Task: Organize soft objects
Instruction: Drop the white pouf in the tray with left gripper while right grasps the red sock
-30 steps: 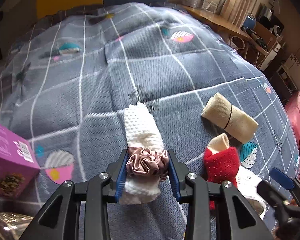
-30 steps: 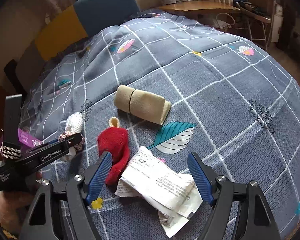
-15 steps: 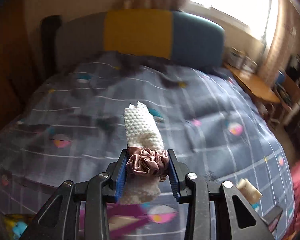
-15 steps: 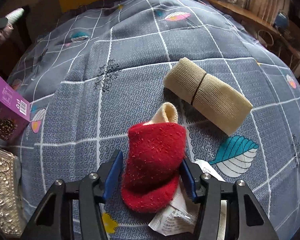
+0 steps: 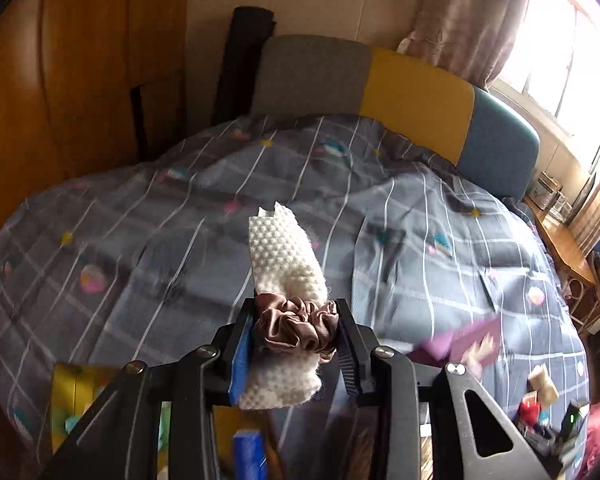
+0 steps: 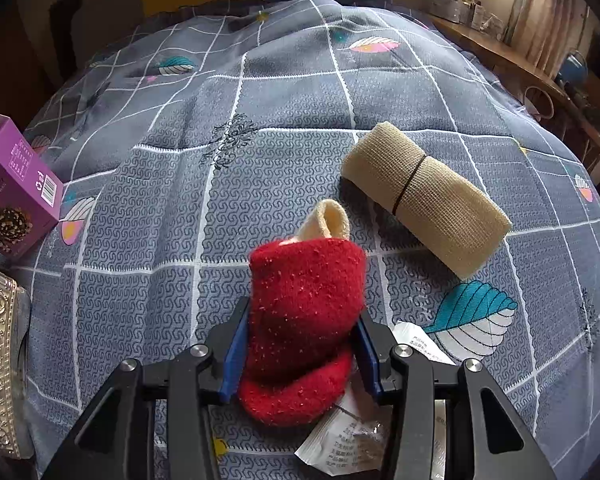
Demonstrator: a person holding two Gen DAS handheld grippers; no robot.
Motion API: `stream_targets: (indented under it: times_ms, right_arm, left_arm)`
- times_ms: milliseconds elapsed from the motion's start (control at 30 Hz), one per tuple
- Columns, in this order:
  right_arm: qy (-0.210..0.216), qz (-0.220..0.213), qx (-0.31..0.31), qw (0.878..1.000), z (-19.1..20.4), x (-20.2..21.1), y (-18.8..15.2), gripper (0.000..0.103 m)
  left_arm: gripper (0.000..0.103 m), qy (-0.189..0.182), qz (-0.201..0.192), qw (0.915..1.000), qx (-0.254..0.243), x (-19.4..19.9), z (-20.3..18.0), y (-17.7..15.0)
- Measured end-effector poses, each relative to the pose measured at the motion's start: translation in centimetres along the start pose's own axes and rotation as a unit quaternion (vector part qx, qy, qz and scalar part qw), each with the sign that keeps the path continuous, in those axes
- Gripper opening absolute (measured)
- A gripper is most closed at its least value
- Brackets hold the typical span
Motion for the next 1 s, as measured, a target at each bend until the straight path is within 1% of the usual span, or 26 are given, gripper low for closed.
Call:
stream_targets:
  times_ms: [133, 333, 433, 633, 700, 800, 900, 1000]
  right_arm:
    - [-0.014, -0.010, 0.013, 1.000, 0.3, 0.2, -0.3, 0.049]
    - [-0.030, -0.022, 0.024, 0.999, 0.5, 0.4, -0.4, 0.048]
    - [-0.022, -0.025, 0.015, 0.999, 0.2, 0.6, -0.4, 0.049]
    - [-0.029, -0.032, 0.013, 0.999, 0.2, 0.8, -0.5, 0.049]
    - [-0.039, -0.034, 0.018, 0.999, 0.3, 0.9, -0.6, 0.048]
    - [-0.041, -0.035, 0.019, 0.998, 0.3, 1.0, -0.6, 0.047]
    - [-0.044, -0.037, 0.022, 0.998, 0.4, 1.0, -0.7, 0.046]
    - [-0.046, -0.038, 0.024, 0.998, 0.4, 1.0, -0.8, 0.046]
  left_arm:
    - [0.037, -0.025, 0.003, 0.9995, 0.019, 0.8, 3.2, -4.8]
    - [0.037, -0.034, 0.005, 0.9982, 0.050, 1.8, 7.3, -11.3]
    - [0.037, -0.036, 0.013, 0.9968, 0.070, 1.9, 9.6, -13.9]
    - [0.037, -0.020, 0.029, 0.9942, 0.102, 1.9, 13.6, -18.6]
    - [0.037, -0.005, 0.030, 0.9933, 0.112, 2.0, 14.9, -19.6]
    - [0.038, 0.020, 0.035, 0.9913, 0.125, 1.7, 16.7, -20.7]
    - [0.040, 0.044, 0.058, 0.9886, 0.132, 0.5, 17.8, -21.7]
    - [0.045, 0.040, 0.079, 0.9875, 0.131, -0.5, 18.1, -22.4]
Point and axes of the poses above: each gripper's, at about its wrist camera, not at the fingertips, and x roughly against the way its jaws point, z to its left, y to its top, the point moved 4 cm from there along -x, roughly the way its jaws point, and after that the axes turned 14 degrees about z, right-handed, at the moved point
